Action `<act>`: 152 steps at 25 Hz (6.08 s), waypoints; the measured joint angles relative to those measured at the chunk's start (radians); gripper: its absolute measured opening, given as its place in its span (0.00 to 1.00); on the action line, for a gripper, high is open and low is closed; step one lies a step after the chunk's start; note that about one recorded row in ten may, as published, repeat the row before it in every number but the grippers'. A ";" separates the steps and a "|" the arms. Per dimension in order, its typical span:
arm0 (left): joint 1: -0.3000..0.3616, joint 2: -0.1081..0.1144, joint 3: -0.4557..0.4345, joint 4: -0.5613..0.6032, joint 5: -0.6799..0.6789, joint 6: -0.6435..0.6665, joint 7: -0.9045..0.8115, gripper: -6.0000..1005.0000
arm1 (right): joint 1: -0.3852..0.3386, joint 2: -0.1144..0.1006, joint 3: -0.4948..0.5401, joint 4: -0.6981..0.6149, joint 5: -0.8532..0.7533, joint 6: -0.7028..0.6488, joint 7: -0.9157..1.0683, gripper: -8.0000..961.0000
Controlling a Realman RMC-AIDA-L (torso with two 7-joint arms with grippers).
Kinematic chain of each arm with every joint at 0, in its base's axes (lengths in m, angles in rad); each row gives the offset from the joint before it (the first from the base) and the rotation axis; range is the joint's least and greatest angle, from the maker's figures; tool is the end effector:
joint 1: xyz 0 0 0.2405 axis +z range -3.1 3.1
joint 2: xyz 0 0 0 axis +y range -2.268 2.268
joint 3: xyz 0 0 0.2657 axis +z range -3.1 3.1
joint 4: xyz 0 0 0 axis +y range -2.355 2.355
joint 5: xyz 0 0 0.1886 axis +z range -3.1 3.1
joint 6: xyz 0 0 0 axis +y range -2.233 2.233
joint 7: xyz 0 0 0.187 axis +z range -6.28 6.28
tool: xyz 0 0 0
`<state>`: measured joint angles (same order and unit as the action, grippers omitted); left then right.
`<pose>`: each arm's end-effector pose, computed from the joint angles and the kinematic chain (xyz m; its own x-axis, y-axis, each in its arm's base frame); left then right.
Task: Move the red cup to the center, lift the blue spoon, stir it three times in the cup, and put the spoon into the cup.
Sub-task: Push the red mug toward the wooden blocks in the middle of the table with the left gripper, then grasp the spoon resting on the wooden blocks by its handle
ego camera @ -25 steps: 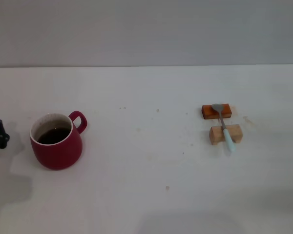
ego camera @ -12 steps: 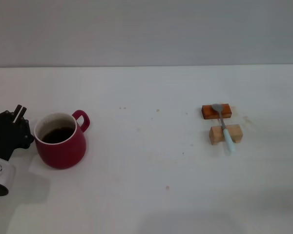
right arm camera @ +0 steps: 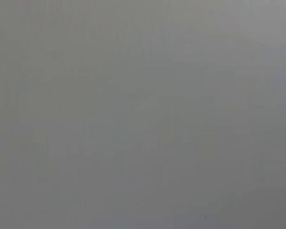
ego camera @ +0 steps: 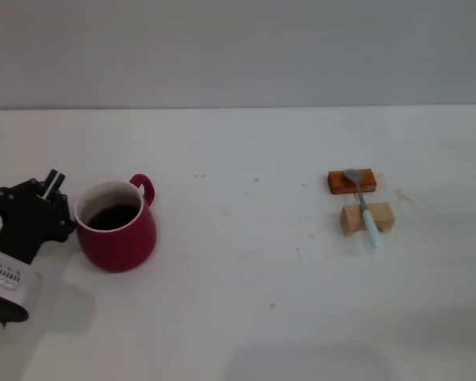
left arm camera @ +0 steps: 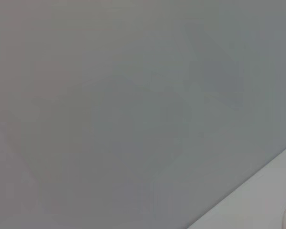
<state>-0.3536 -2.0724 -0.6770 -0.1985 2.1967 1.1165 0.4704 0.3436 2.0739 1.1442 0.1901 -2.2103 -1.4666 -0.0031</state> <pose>-0.3374 0.3378 -0.0331 0.9847 -0.0357 0.1707 0.1619 -0.1773 -0.9708 0.3379 0.3299 0.0893 0.7318 0.3464 -0.5870 -0.6759 0.2580 -0.6903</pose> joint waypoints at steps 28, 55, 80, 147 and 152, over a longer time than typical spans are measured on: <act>-0.043 -0.002 0.143 -0.062 0.000 -0.032 0.002 0.05 | 0.005 -0.002 0.000 0.000 0.000 0.000 0.000 0.76; -0.070 -0.005 0.226 -0.150 0.000 -0.038 0.013 0.05 | 0.009 -0.002 0.000 0.000 0.000 0.000 0.000 0.76; -0.064 -0.005 0.197 -0.162 -0.010 -0.135 0.004 0.05 | 0.007 -0.002 0.000 0.000 0.000 0.000 0.000 0.76; -0.099 0.019 -0.330 0.031 -0.131 -0.022 -0.403 0.17 | -0.196 0.017 -0.909 0.554 0.488 0.206 -0.431 0.70; -0.105 0.021 -0.324 0.049 -0.129 -0.008 -0.402 0.17 | -0.198 0.017 -0.935 0.566 0.497 0.245 -0.442 0.70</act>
<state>-0.4585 -2.0513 -1.0006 -0.1498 2.0680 1.1084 0.0682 0.1459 2.0908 0.2095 0.7560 -1.7128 -1.2217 -0.4446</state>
